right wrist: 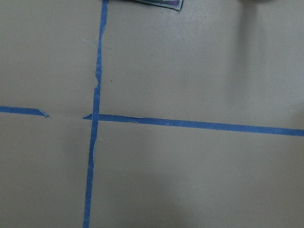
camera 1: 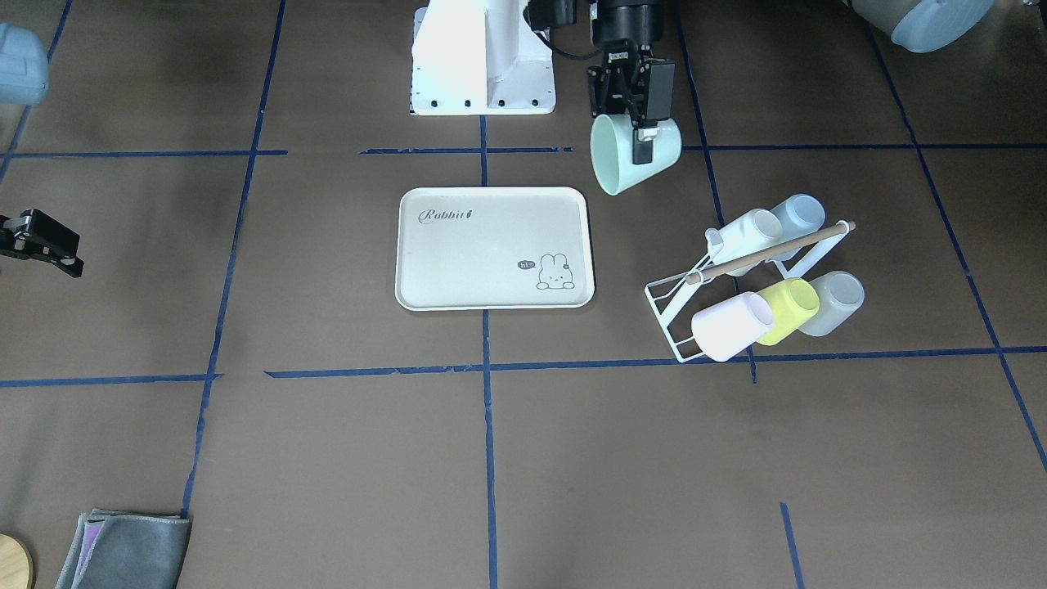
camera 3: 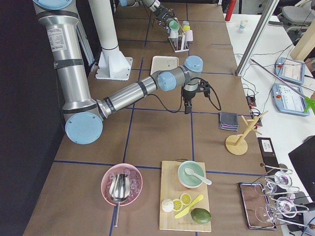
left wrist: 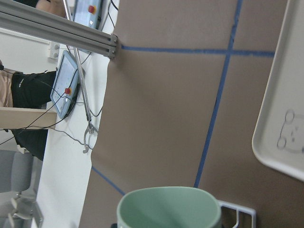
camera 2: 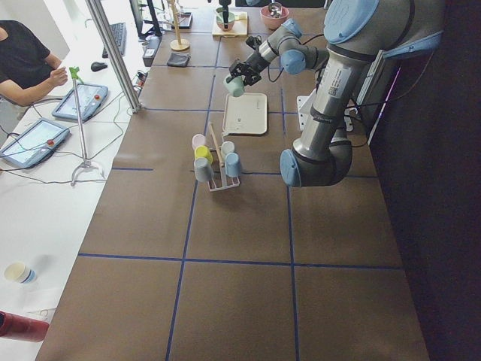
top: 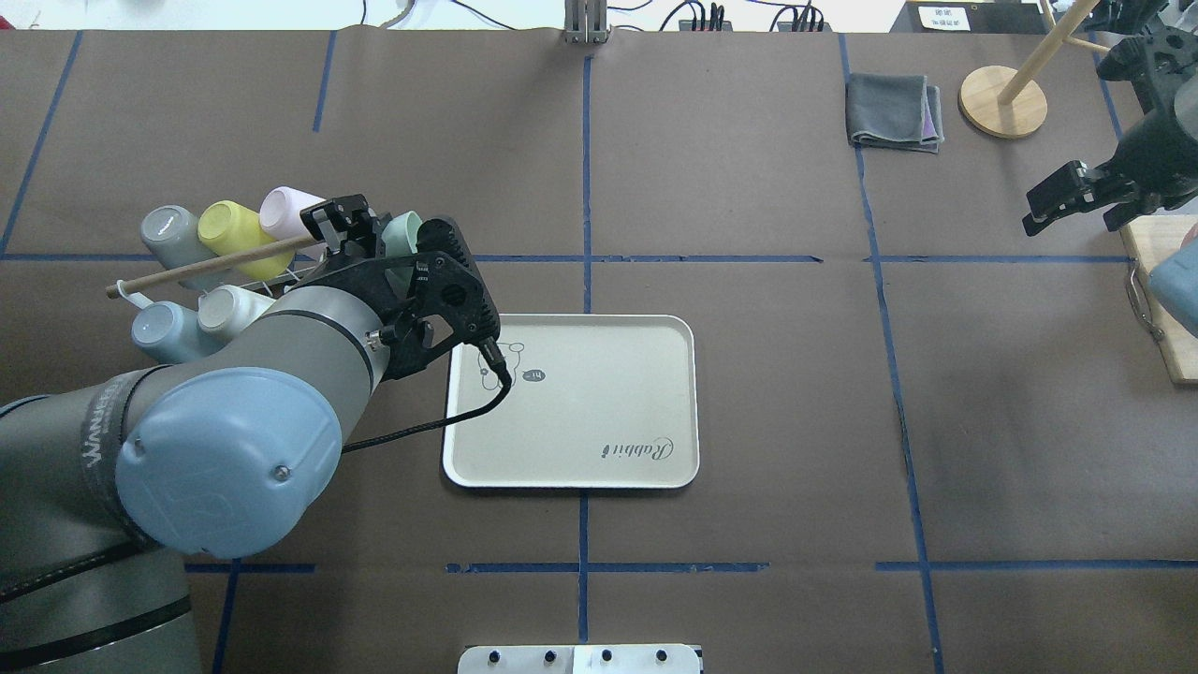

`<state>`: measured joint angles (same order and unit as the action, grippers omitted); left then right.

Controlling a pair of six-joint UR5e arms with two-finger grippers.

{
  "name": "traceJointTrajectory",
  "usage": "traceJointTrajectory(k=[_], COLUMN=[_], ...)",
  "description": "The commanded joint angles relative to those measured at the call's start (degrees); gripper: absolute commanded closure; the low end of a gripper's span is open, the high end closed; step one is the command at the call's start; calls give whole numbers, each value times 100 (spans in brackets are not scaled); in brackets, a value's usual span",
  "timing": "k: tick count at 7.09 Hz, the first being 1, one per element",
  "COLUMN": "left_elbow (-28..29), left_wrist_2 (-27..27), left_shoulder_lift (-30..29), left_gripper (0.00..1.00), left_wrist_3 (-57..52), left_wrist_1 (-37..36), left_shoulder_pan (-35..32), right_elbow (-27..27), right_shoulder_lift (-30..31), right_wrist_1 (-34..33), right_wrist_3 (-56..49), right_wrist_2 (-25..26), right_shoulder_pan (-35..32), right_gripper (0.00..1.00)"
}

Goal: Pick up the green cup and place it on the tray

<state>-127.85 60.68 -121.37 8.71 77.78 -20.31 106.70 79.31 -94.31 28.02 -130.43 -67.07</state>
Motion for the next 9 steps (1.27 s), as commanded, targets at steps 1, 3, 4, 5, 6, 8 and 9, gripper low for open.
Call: traceJointTrajectory(k=[1,3,4,5,6,8,9], left_elbow=[625,1653,2284,3021,3881,4933,5032], left_wrist_2=[295,286,277,251,242,94,-273], left_shoulder_lift=[34,182,262,280,272,237,210], left_gripper=[56,57,58,58,59,60,60], left_wrist_3=[1101,1859,1941,1933,1933,1942,1942], left_wrist_1=[1671,4109,5471,6694,8124,9769,9922], left_shoulder_pan=[18,54,54,54,54,150,490], right_elbow=[0,-79,-227,-533,-832,-1159,-1273], right_shoulder_lift=[-3,14,15,6,23,163,225], right_wrist_1=[0,-26,-35,-44,-61,-70,-70], right_wrist_3=[-50,-243,-610,-1066,-1653,-2185,-2474], right_wrist_2=[0,-26,-113,-445,-544,-902,-1070], right_shoulder_pan=[-121,-367,-568,-857,-1078,-1543,-1711], right_gripper=[0,0,0,0,0,0,0])
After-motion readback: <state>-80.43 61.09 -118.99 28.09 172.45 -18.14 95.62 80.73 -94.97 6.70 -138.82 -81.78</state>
